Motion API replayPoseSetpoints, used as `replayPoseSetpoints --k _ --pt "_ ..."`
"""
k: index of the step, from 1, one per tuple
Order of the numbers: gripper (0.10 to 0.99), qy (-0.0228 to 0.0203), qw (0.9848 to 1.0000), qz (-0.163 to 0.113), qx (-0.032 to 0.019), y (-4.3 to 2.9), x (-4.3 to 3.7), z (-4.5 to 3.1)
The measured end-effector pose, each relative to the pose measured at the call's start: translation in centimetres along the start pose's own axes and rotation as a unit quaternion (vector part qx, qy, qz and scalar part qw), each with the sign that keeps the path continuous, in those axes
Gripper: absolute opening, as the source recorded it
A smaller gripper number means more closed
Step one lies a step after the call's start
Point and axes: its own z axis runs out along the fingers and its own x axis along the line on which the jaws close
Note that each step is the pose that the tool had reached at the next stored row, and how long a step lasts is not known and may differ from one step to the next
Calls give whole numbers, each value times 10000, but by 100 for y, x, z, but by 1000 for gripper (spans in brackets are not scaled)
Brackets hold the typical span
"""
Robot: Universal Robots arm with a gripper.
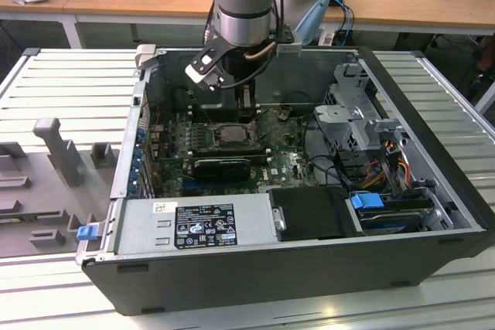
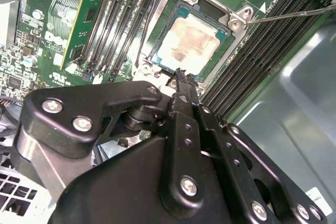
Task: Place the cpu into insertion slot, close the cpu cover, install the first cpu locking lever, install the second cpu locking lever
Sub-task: 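Close the cpu cover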
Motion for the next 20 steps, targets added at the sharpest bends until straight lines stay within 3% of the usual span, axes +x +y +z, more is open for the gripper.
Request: replayPoseSetpoints --k 5,12,14,20 --pt "106 1 10000 -1 0 10 1 -14" --pt "106 0 10000 0 15 158 4 -6" --pt "106 -1 10000 1 16 164 5 -16" --pt "106 -1 10000 1 17 171 8 -118"
